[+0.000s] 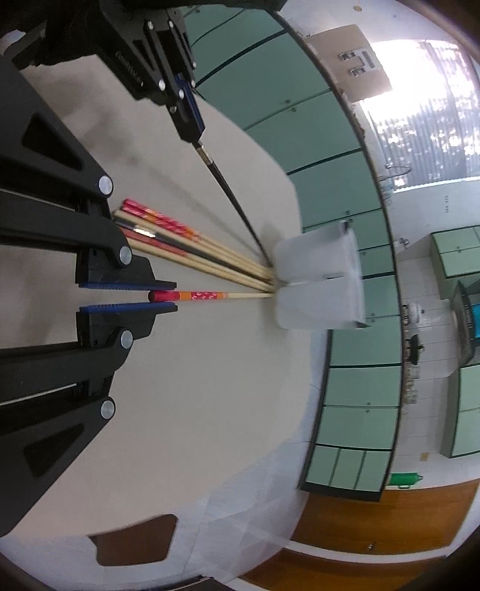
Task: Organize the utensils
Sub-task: 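Grasp a red-patterned chopstick with the right tool while the left tool grasps a black chopstick, then carry both chopsticks into the white holder and open both tools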
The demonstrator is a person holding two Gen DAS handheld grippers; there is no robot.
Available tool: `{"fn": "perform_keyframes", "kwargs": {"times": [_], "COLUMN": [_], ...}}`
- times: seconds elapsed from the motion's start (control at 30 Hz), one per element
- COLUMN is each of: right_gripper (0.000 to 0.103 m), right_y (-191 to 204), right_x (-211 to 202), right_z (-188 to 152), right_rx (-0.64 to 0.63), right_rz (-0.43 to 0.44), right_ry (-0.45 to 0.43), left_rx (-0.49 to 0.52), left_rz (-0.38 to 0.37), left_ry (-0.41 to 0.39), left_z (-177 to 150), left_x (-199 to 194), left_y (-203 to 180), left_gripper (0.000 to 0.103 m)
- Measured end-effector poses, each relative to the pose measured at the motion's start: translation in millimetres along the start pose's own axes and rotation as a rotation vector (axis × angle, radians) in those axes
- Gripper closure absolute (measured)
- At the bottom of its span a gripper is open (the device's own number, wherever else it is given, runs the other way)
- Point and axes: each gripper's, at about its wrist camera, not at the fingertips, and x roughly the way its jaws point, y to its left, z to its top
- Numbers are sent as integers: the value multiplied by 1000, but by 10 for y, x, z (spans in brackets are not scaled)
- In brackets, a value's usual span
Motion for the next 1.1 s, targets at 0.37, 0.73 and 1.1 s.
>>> {"fn": "perform_keyframes", "kwargs": {"times": [0.37,0.73,1.1], "right_gripper": [97,97,97], "right_y": [-84,-63,-84], "right_x": [-342,-332,-437], "right_z": [591,1358,1927], "right_rx": [-28,-123,-163], "right_rz": [29,63,133], "right_ry": [-116,-137,-171], "left_rx": [12,31,52], "left_rz": [-11,-76,-123], "left_ry": [-171,-219,-289], "left_z": [531,1130,1527], "left_x": [-421,-368,-522], "left_y": [62,143,164], "left_gripper": [97,97,97]}}
